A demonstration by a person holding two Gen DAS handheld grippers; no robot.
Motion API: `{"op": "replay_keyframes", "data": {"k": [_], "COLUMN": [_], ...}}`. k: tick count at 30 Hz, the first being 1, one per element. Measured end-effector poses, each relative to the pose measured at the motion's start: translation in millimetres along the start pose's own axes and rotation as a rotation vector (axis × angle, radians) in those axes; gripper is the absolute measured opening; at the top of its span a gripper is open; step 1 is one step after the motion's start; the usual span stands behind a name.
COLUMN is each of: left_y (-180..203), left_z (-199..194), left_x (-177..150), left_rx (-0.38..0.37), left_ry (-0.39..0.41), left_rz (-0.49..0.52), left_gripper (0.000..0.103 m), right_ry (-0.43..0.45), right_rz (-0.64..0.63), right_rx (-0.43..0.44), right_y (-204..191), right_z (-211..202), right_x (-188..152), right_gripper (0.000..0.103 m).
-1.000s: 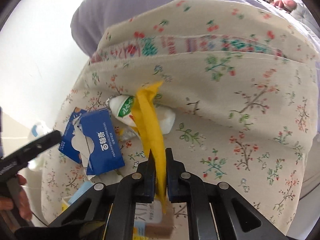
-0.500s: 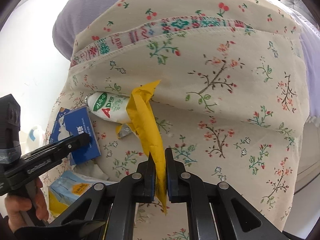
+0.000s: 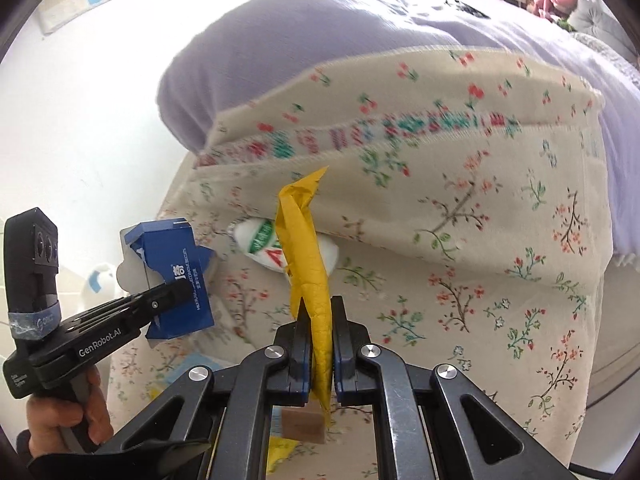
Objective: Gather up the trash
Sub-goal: 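Lift the yellow wrapper with the right tool while the left tool grasps the blue tissue box, then carry the tissue box into the white bin and open the left tool while the right tool carries the wrapper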
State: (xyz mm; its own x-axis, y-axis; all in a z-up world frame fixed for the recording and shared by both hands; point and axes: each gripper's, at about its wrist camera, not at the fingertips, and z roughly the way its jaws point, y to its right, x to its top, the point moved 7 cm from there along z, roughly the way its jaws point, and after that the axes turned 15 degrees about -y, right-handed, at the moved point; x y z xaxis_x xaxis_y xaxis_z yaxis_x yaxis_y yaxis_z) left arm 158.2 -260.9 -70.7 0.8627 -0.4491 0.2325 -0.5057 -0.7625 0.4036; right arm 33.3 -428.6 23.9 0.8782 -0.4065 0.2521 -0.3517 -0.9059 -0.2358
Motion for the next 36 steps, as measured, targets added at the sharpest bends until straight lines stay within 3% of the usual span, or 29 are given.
{"op": "replay_keyframes", "data": {"k": [18,36], "left_y": [-72,-165], "left_z": [-54,-99], "left_x": [-26,-55], "left_rx": [0.032,0.085], "left_ry": [0.083,0.137], "left_rz": [-0.075,-0.201], "left_gripper": [0.002,0.002], "right_ry": [0.034,0.014], "right_rz": [-0.092,-0.204], "right_rx": [0.042,0.093], "right_y": [-79,-174], "right_z": [-3,34], "right_x": [1,8], "right_gripper": [0.008,0.008]}}
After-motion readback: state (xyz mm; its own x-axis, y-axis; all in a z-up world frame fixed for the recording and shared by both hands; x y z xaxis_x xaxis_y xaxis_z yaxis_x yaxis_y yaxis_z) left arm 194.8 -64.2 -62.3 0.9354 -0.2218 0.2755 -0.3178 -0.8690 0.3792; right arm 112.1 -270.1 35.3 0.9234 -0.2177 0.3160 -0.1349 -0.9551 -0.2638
